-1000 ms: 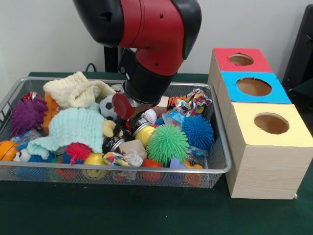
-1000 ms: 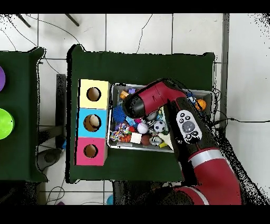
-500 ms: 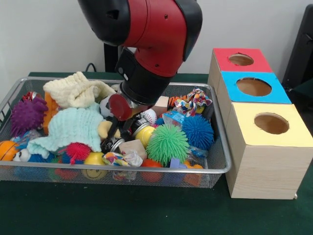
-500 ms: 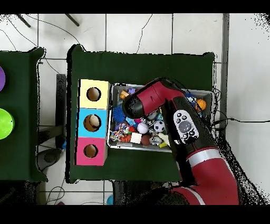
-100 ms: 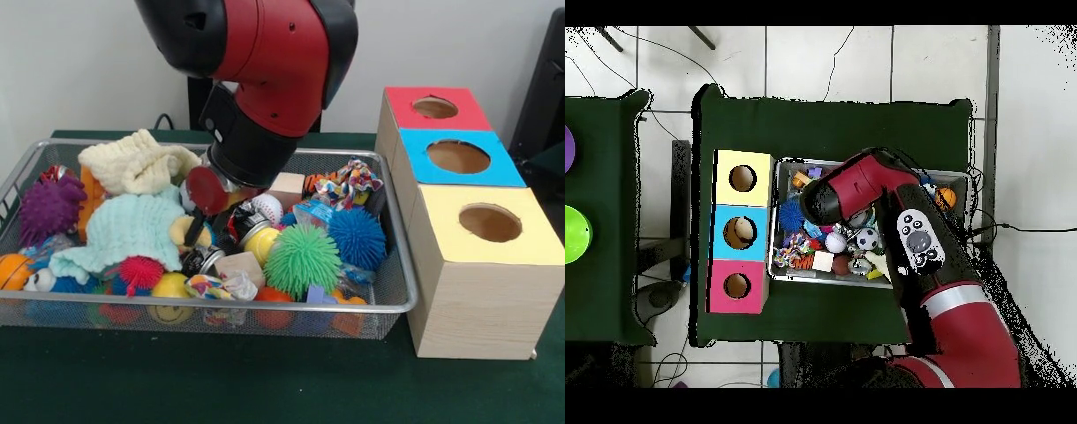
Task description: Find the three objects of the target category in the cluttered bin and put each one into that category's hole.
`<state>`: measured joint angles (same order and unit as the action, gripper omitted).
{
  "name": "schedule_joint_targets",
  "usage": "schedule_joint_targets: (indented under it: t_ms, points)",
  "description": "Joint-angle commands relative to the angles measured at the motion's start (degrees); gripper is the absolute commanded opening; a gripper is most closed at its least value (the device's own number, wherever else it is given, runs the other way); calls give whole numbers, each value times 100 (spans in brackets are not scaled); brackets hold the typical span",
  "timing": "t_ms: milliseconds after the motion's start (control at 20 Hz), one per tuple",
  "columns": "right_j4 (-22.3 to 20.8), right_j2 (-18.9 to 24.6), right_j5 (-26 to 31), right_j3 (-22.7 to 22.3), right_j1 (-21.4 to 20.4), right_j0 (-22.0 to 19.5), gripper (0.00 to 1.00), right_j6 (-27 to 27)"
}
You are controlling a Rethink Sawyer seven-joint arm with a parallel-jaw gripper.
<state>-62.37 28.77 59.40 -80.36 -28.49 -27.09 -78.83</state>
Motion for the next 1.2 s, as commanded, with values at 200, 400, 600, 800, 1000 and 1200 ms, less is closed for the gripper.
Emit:
schedule_joint_targets:
  t_ms: [200,400,600,800,1000,1200]
  points:
    - [-204,-434,794,-73,142,-13,0,2120]
    - [-128,-507,921,-85,243,11,0,2101]
    - [-94,-521,960,-84,311,51,0,2060]
    - [87,-430,877,-166,138,38,0,1896]
    - [1056,94,939,-707,-590,-385,0,2247]
    - [2258,773,1224,-1186,-1204,-947,0,2495]
